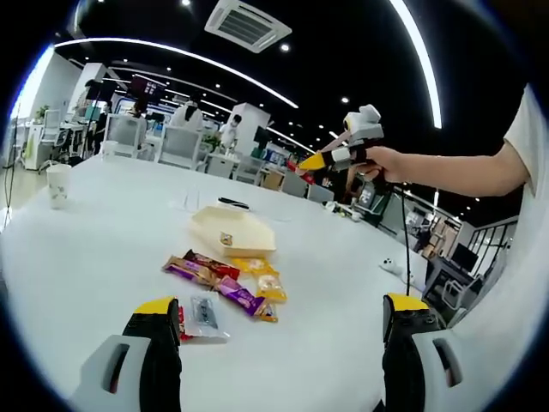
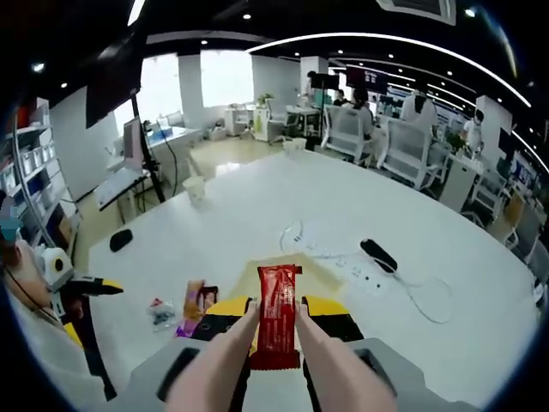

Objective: Place the target food into the container with the food tongs after gripping and lifting it, then release it inside without dropping or visibly crushing the food.

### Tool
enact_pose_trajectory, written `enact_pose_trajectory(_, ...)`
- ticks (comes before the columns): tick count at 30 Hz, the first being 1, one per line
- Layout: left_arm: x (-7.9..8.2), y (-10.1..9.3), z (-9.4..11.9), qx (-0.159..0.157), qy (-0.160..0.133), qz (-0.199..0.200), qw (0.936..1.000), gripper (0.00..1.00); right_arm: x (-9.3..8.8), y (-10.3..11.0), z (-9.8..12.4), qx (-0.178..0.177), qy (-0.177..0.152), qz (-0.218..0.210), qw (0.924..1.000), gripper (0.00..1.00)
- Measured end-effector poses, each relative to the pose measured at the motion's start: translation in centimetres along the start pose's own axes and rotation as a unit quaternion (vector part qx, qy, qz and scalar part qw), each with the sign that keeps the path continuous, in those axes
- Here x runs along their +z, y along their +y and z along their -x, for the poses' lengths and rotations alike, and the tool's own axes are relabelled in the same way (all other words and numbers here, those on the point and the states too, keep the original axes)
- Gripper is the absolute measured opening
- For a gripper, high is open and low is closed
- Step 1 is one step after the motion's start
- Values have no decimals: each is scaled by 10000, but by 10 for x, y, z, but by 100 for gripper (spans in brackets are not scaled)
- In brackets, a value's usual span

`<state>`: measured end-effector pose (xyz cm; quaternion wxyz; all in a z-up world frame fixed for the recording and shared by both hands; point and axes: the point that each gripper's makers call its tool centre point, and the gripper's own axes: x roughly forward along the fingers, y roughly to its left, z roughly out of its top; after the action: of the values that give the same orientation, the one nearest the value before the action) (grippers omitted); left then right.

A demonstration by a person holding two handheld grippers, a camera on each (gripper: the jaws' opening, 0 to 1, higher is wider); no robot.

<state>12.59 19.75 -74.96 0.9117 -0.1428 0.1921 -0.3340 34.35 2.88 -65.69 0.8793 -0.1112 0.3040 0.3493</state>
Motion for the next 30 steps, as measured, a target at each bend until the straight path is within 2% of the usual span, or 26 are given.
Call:
enact_pose_trajectory(9, 4, 5, 2, 49, 15, -22, 10000, 99, 0, -6, -8, -43, 36, -61, 10000, 22)
enact_pose_trajectory(19, 2, 4, 2, 69, 64, -26, 10000, 99, -2, -11, -19, -56, 112, -110, 9999, 22)
enact_pose_trajectory(24, 5, 5, 3, 101, 12, -9, 9999, 99, 2, -13, -18, -37, 52, -135, 9999, 22)
enact_pose_trajectory(30, 5, 5, 3, 135, -6, -29, 9999, 99, -8, -17, -19, -60, 131, -163, 9998, 22)
